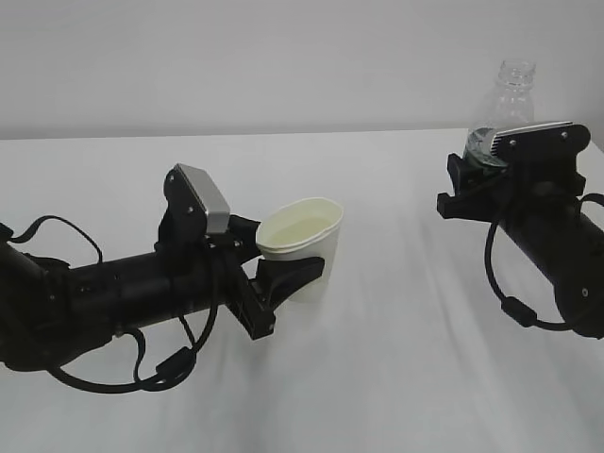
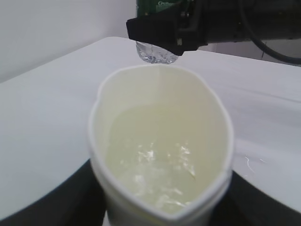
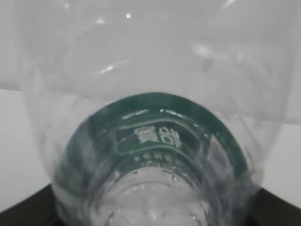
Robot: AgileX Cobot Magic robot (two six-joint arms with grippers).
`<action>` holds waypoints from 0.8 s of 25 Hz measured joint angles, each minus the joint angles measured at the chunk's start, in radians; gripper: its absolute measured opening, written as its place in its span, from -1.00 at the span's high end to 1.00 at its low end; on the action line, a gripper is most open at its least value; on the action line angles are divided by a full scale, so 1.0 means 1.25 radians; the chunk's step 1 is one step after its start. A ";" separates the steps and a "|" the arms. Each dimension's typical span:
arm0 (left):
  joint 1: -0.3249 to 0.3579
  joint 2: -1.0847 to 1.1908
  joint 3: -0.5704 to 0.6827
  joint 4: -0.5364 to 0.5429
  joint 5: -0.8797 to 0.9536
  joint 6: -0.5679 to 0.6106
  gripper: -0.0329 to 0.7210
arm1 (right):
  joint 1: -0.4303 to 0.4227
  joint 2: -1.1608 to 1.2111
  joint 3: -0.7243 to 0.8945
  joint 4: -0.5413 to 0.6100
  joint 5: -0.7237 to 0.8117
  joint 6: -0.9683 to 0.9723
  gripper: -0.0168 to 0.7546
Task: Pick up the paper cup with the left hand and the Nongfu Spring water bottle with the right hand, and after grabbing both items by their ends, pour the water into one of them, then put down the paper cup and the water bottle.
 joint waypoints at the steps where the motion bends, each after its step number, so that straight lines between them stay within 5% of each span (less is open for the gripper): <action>1: 0.000 0.000 0.000 -0.008 0.000 0.000 -0.18 | 0.000 0.000 0.000 0.000 0.001 0.000 -0.23; 20: 0.000 0.000 0.000 -0.241 0.000 0.063 -0.18 | 0.000 0.000 0.004 0.001 0.001 0.002 -0.23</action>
